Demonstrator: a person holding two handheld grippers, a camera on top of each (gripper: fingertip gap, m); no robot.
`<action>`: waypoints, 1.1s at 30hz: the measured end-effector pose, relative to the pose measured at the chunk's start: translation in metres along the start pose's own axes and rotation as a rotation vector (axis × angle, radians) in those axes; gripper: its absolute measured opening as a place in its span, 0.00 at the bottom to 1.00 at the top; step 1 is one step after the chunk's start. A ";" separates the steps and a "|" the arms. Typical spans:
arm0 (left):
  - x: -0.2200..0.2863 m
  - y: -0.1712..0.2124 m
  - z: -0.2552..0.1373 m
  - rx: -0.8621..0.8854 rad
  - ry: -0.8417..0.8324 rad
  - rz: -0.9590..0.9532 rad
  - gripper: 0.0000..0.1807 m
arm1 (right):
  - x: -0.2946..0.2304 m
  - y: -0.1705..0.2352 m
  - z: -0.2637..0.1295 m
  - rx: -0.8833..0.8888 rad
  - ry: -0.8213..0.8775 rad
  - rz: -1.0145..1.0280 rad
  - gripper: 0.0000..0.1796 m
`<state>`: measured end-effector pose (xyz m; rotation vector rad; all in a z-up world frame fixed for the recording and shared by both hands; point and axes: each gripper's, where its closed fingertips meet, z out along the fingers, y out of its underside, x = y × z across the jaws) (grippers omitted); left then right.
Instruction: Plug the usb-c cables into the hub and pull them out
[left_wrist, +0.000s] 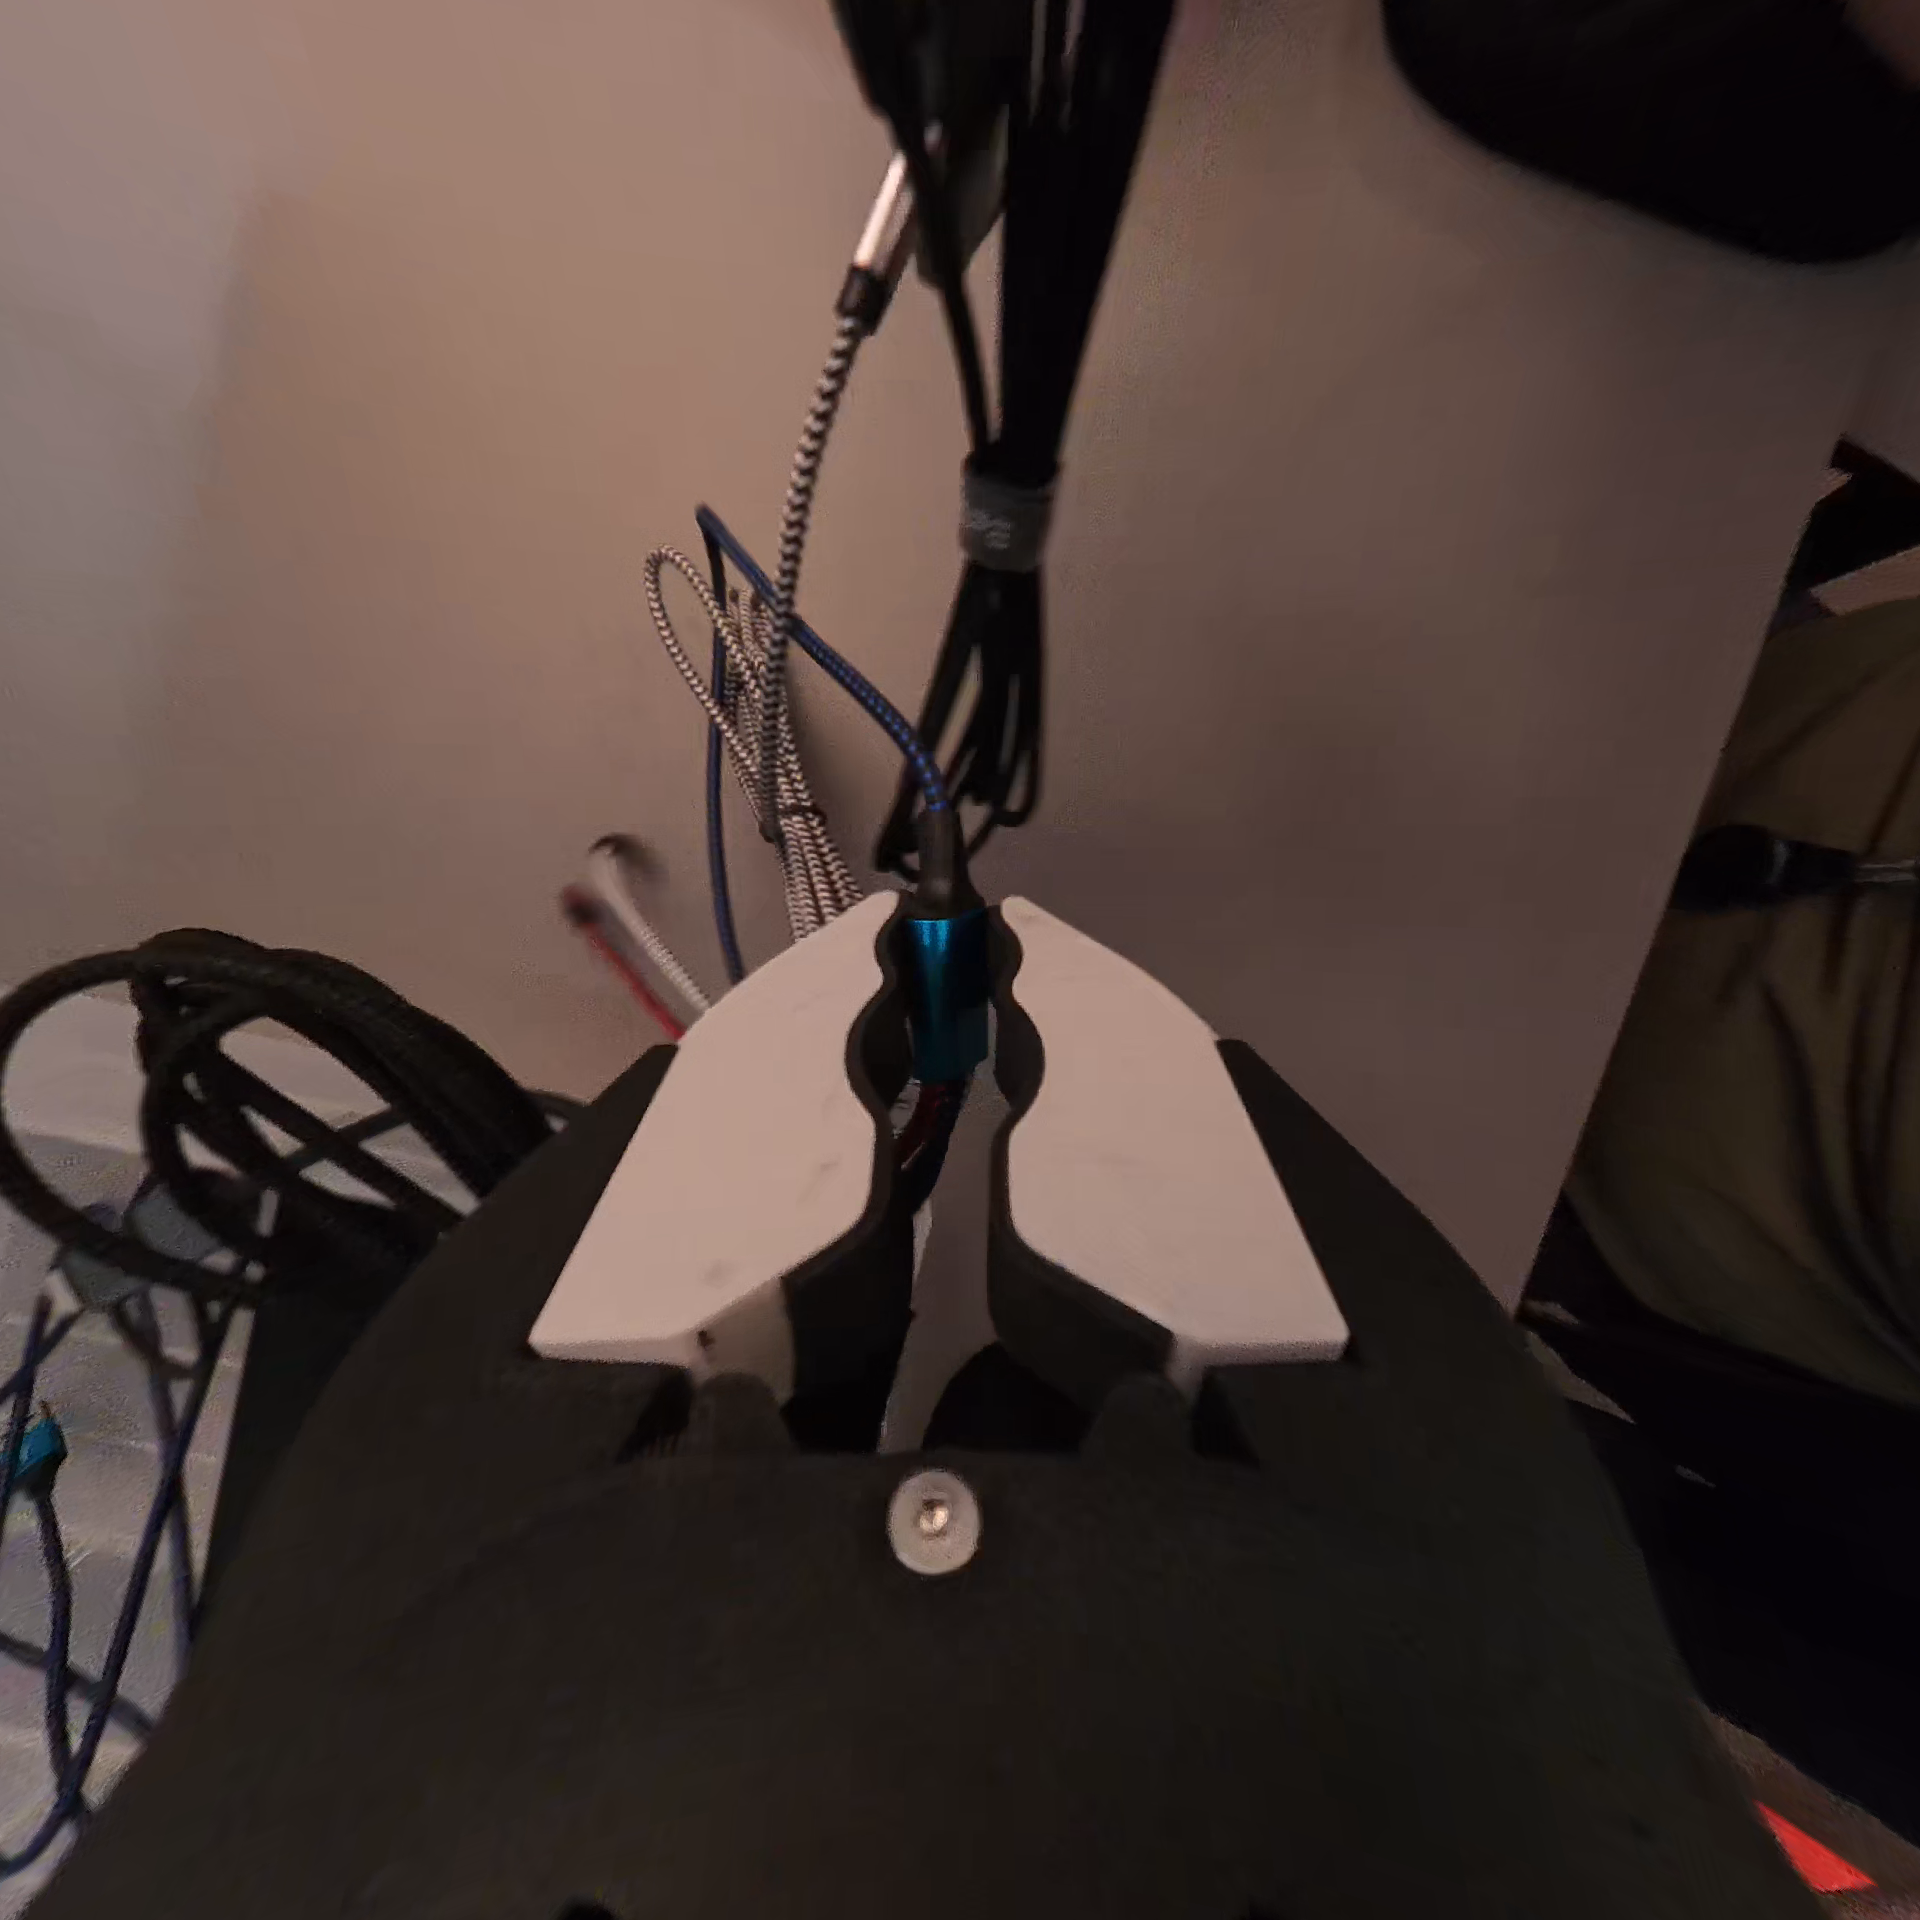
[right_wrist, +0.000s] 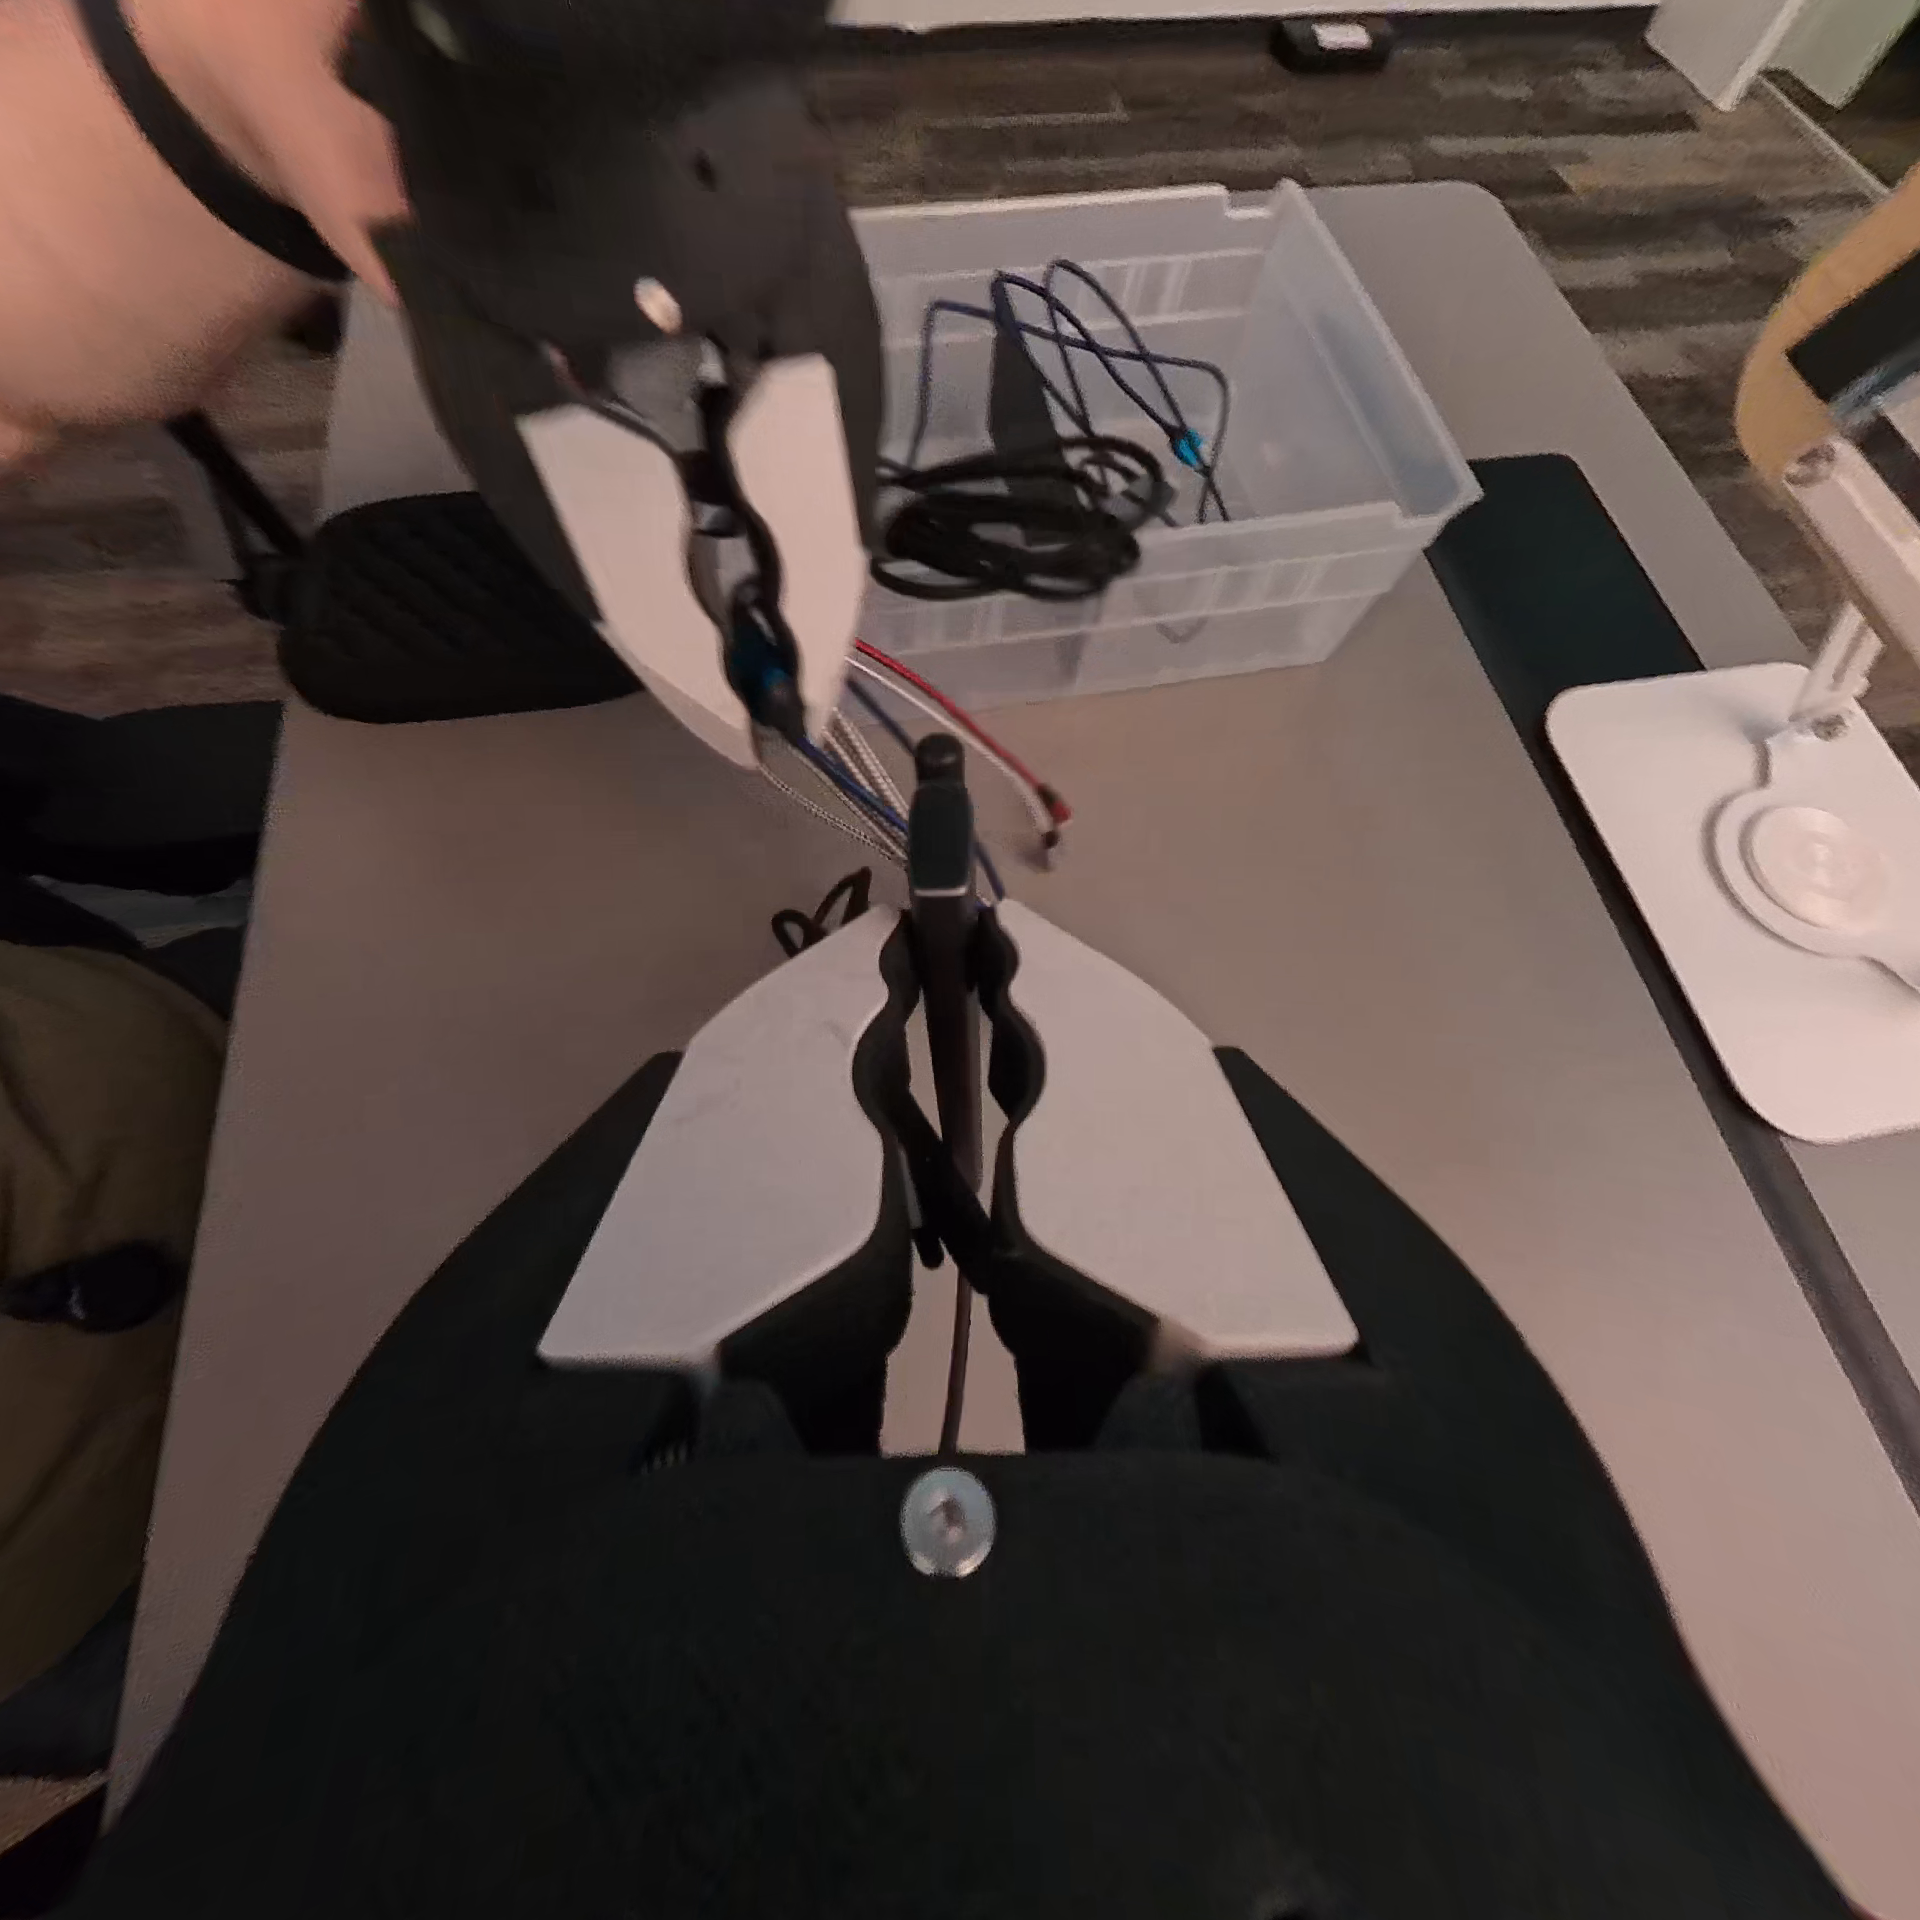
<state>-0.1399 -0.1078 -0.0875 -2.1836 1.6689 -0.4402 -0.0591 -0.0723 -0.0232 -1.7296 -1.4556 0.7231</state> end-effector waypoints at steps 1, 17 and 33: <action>0.001 -0.001 -0.009 0.016 0.002 0.008 0.06 | 0.006 0.002 0.001 -0.003 0.023 0.013 0.06; -0.036 -0.015 -0.136 0.248 -0.074 0.010 0.06 | 0.040 0.037 0.035 -0.072 0.058 0.255 0.06; -0.042 -0.080 -0.271 0.570 -0.186 0.069 0.06 | 0.075 0.035 0.022 0.019 0.231 0.305 0.06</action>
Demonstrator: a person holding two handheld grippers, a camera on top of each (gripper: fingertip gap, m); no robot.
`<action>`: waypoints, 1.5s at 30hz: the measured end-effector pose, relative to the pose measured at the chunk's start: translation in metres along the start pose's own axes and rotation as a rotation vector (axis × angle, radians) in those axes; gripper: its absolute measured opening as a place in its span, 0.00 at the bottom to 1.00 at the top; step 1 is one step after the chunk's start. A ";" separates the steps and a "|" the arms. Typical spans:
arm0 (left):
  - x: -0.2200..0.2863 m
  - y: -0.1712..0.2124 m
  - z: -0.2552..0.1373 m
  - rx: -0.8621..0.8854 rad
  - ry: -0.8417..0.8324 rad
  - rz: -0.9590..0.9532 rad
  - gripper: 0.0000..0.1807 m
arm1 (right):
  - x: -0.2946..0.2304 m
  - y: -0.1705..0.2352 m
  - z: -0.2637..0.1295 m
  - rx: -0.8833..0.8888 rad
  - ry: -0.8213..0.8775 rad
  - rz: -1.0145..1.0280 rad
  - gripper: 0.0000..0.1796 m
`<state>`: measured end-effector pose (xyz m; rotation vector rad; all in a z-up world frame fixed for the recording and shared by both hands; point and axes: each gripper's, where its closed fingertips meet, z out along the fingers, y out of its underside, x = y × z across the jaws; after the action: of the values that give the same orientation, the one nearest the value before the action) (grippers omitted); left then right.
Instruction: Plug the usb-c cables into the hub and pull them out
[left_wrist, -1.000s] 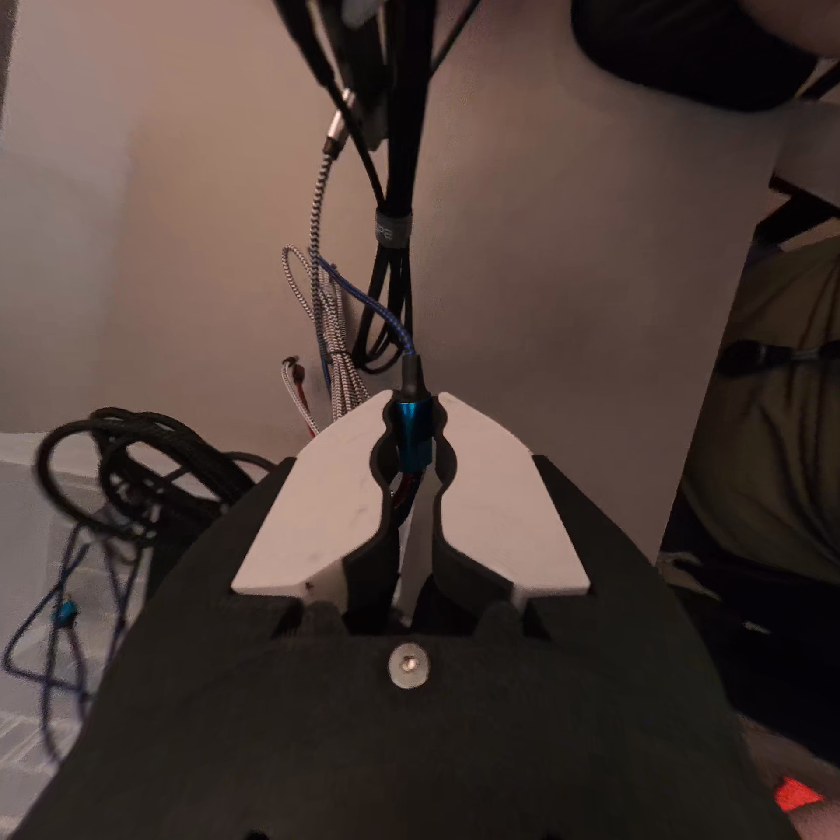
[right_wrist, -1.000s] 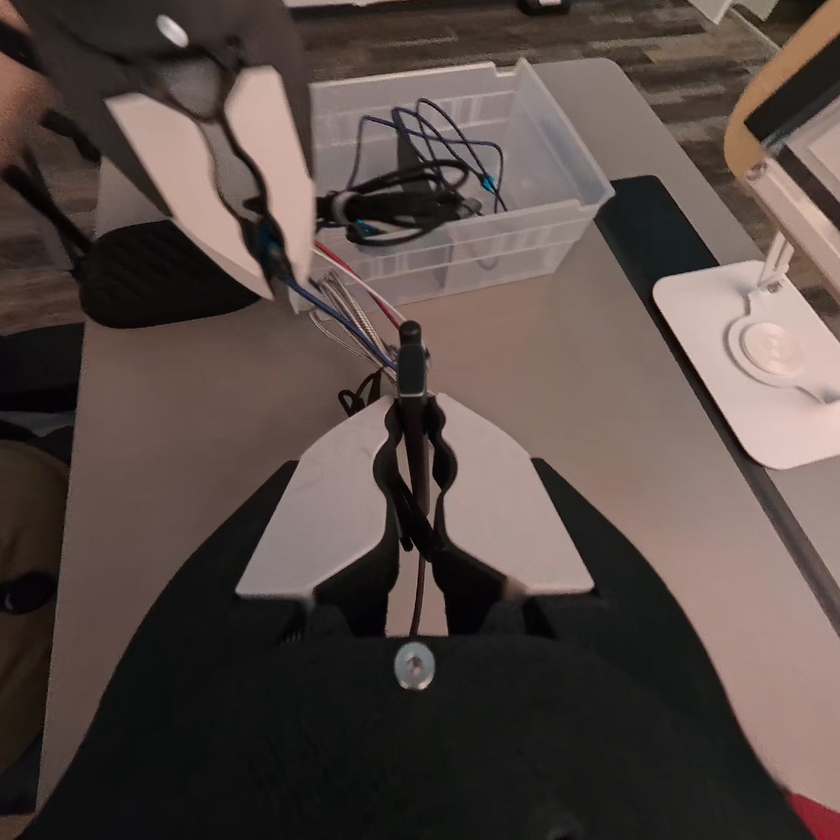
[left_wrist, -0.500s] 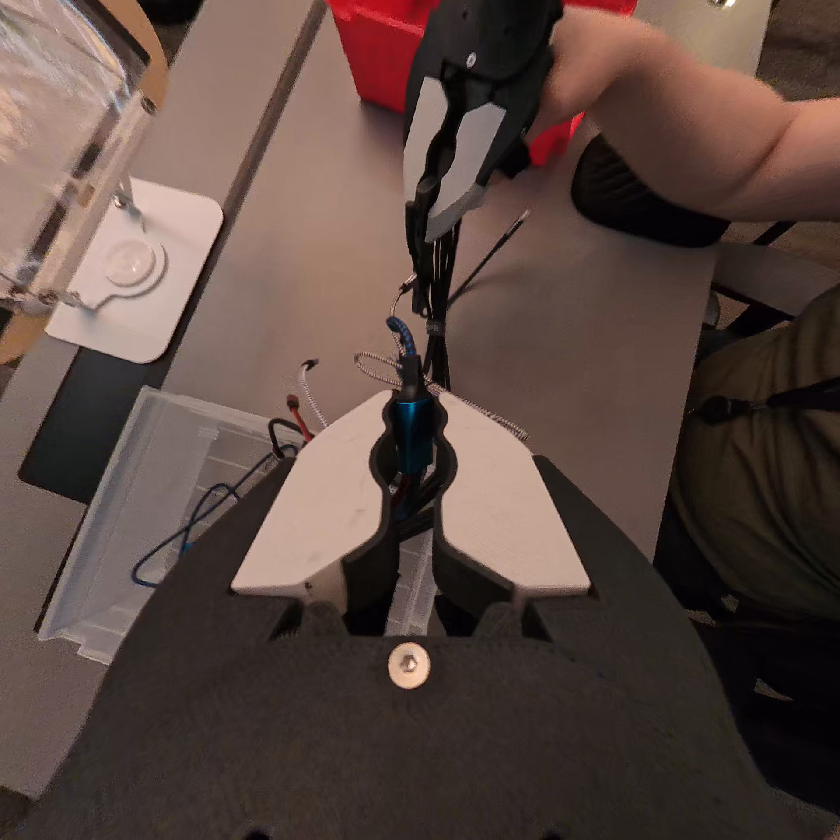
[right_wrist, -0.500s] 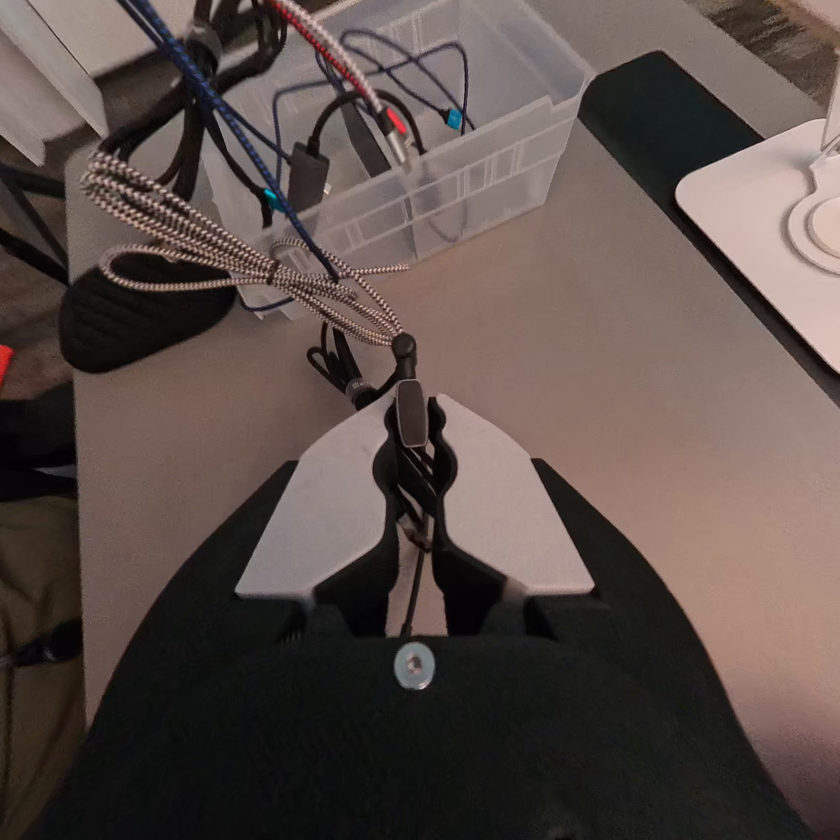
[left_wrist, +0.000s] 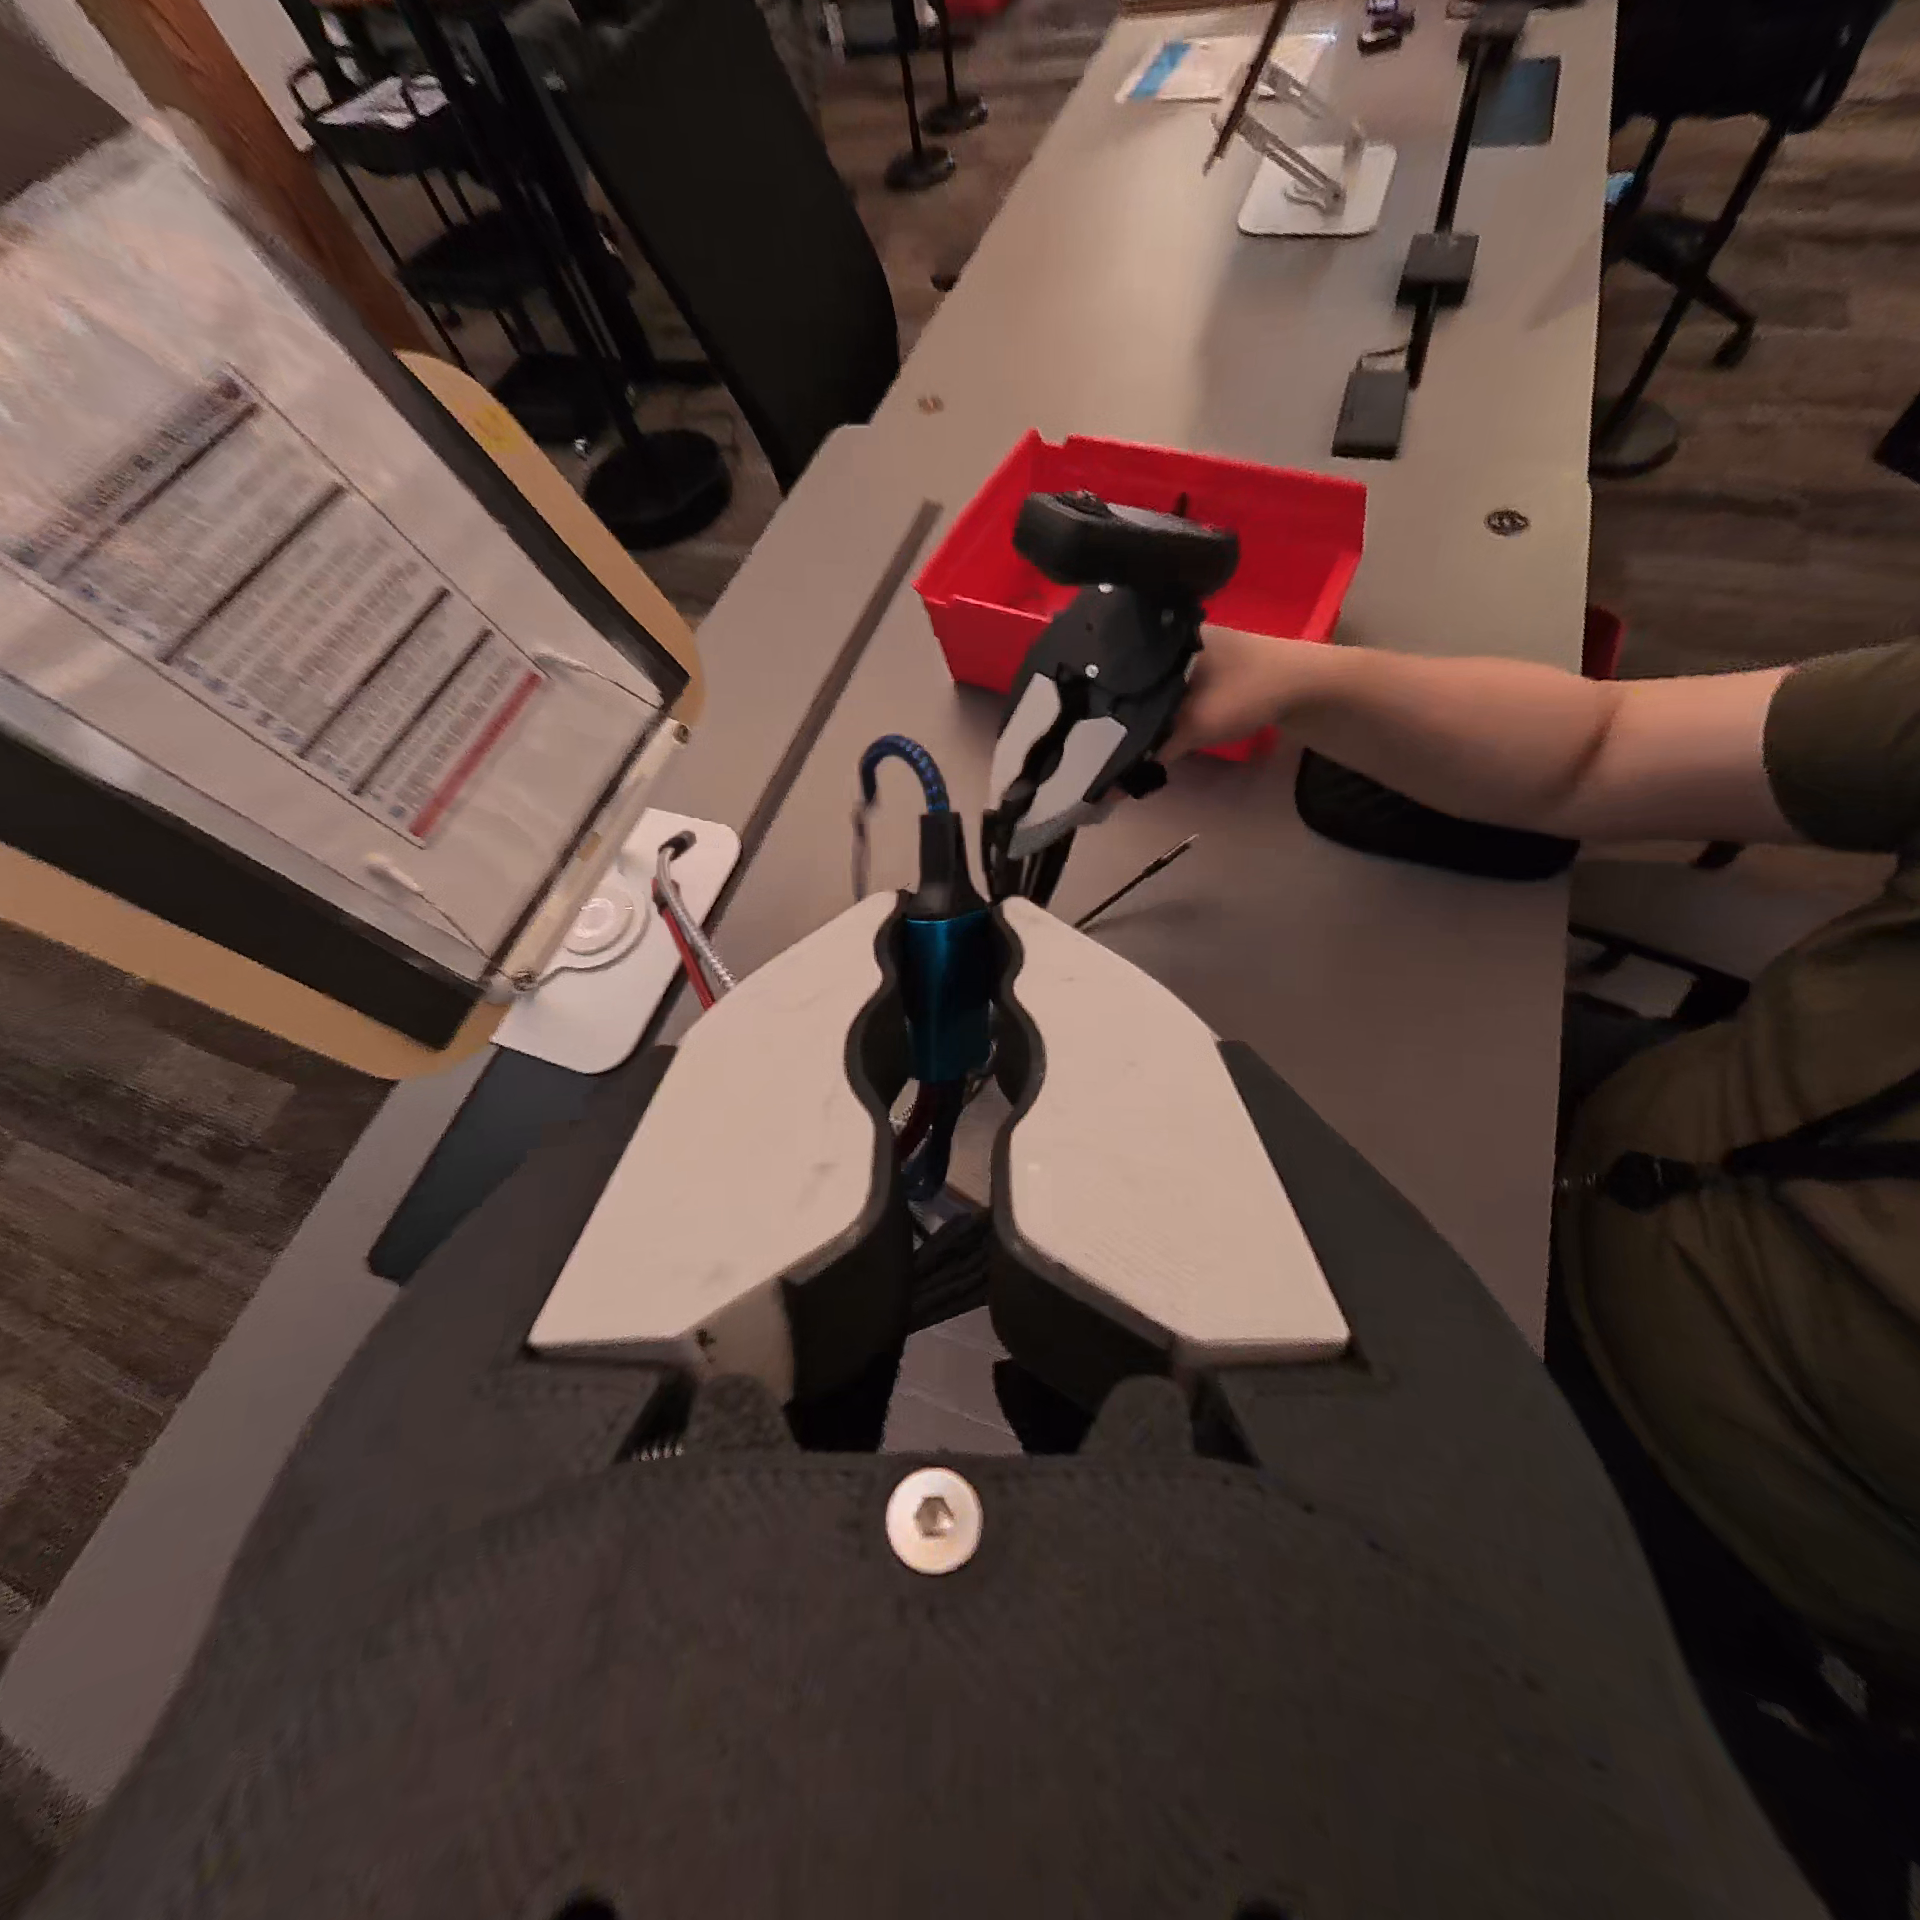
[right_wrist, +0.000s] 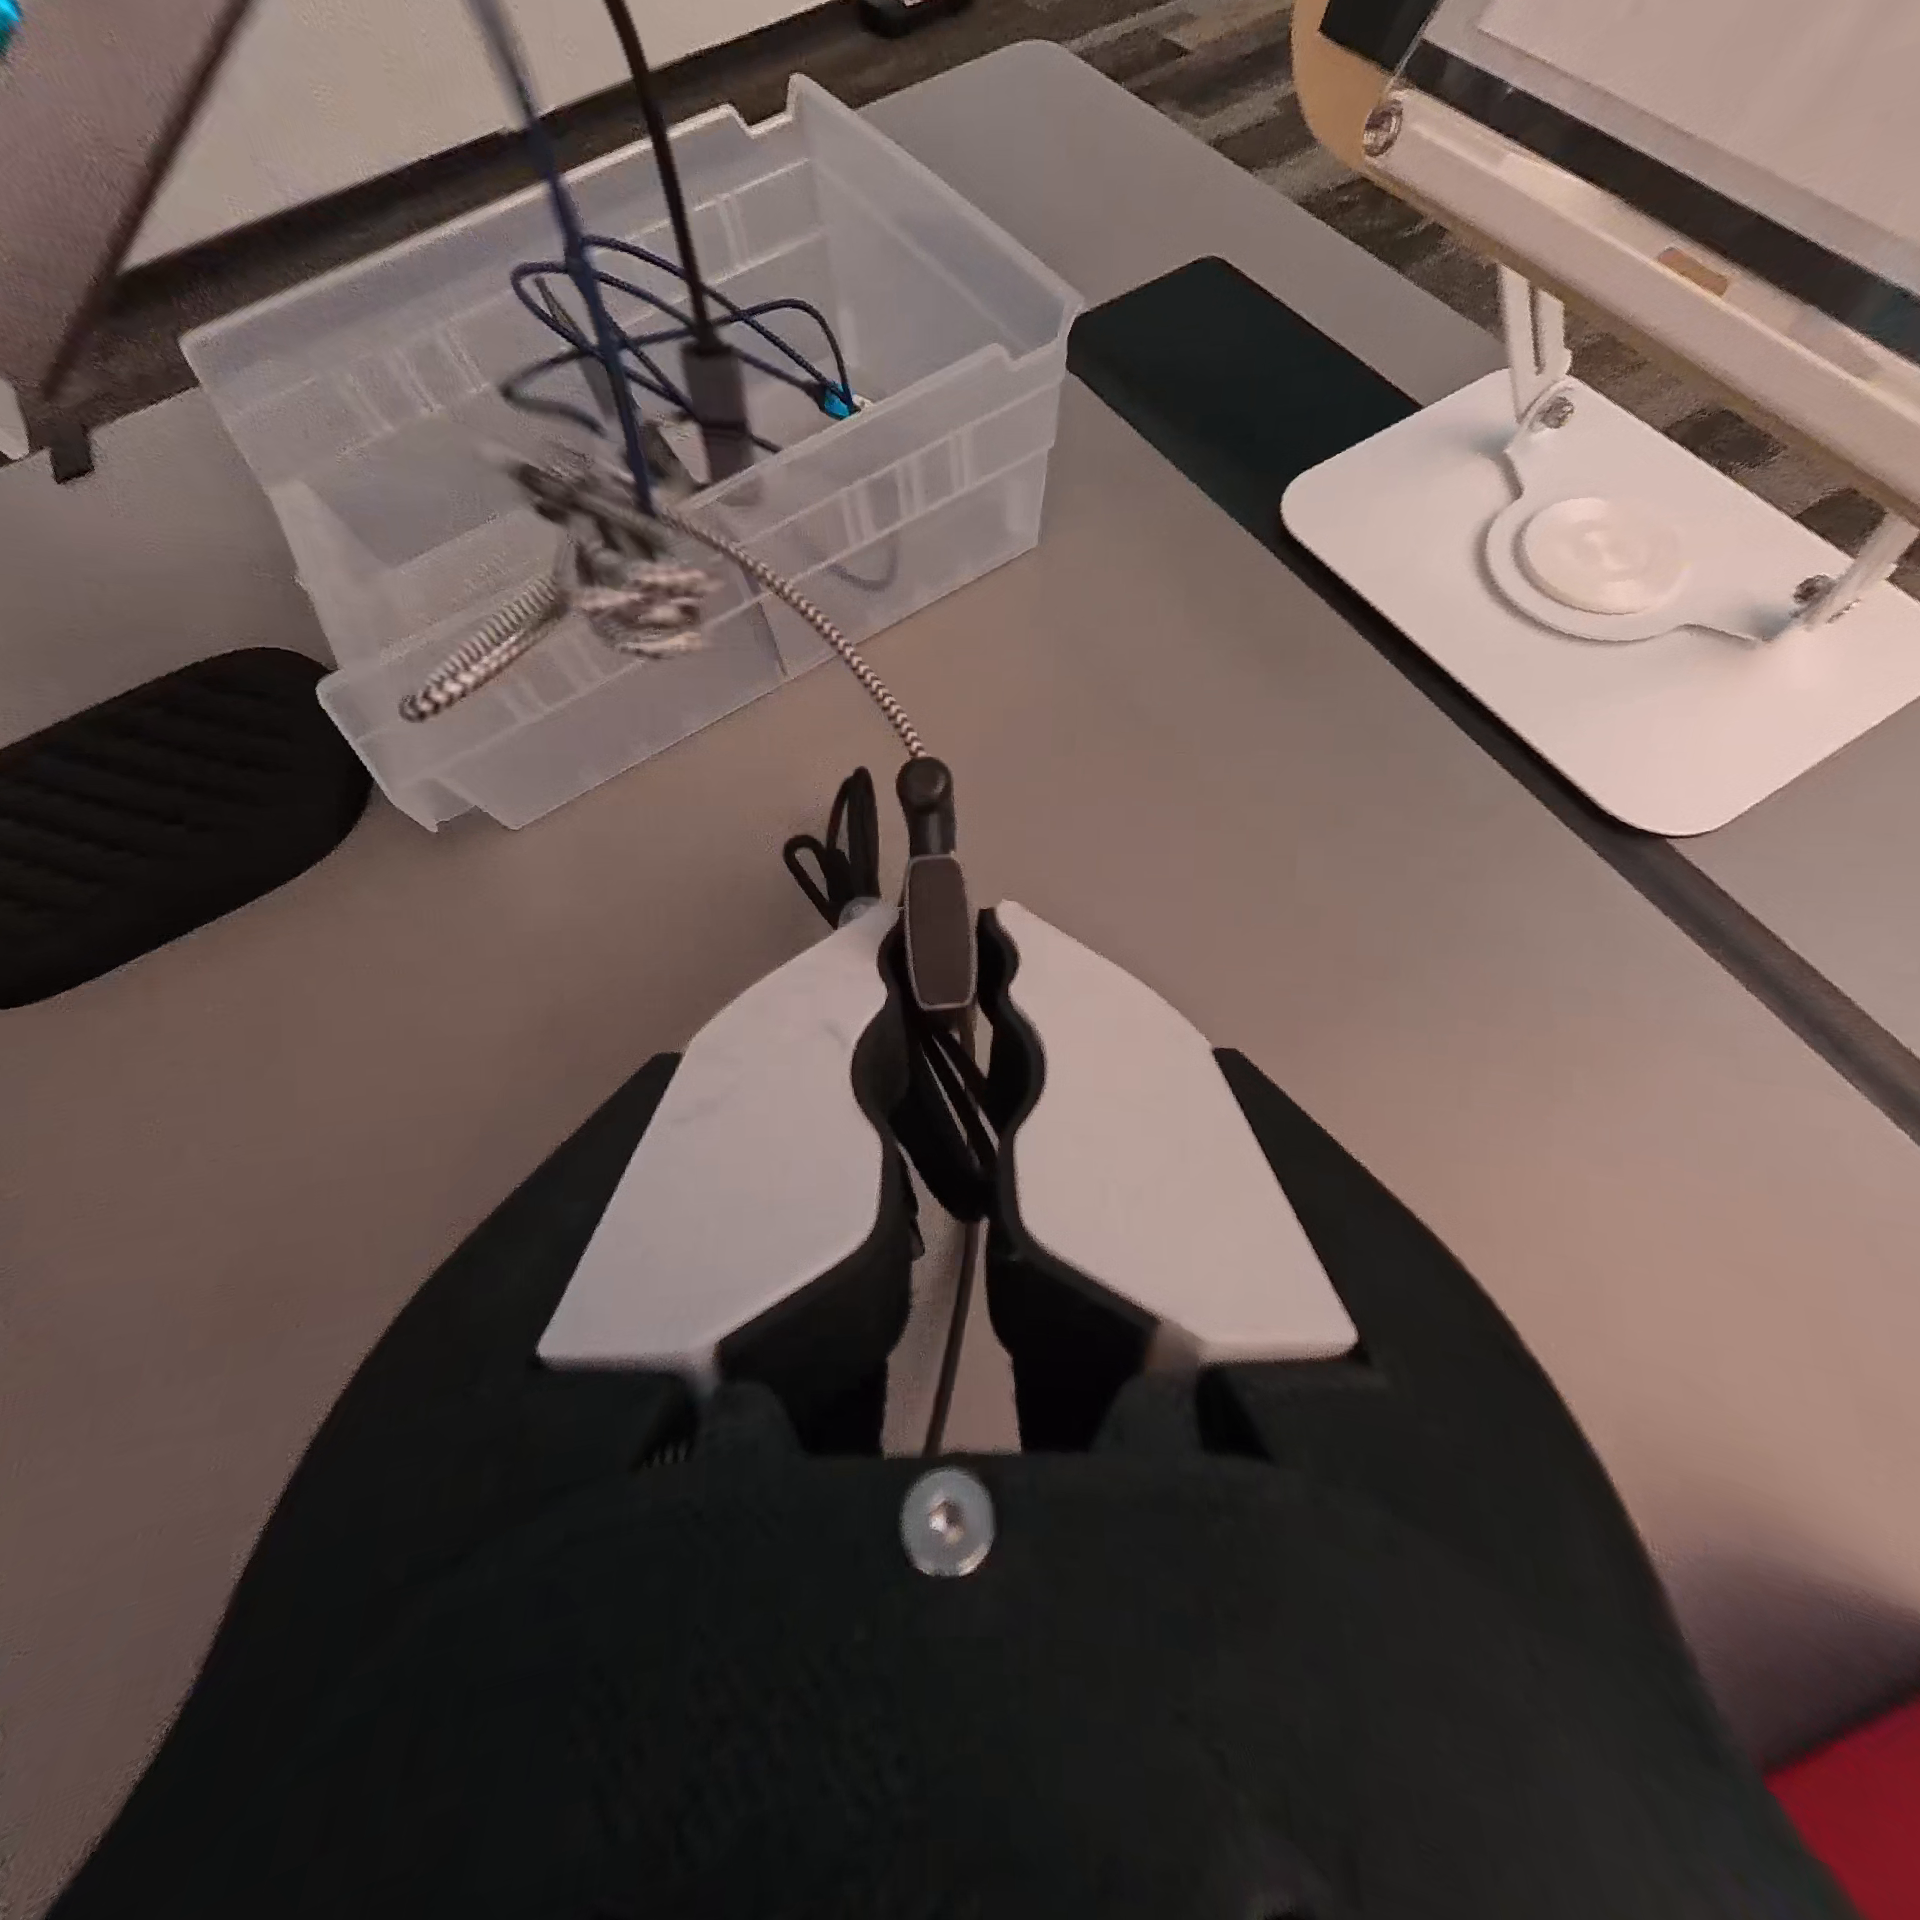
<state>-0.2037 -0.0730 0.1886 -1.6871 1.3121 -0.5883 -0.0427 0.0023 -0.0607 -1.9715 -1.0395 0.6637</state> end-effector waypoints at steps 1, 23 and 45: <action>-0.006 -0.003 -0.005 0.001 -0.022 -0.003 0.06 | 0.001 -0.001 -0.001 0.008 -0.002 0.001 0.06; -0.118 0.060 -0.039 0.060 -0.266 -0.333 0.06 | 0.023 -0.056 -0.092 0.403 0.012 0.041 0.06; -0.146 0.058 0.012 -0.029 -0.372 -0.277 0.06 | 0.017 -0.035 -0.068 0.152 0.168 -0.080 0.06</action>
<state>-0.2714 0.0653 0.1548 -1.9094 0.8337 -0.3872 0.0008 0.0018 0.0045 -1.8109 -0.9328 0.5083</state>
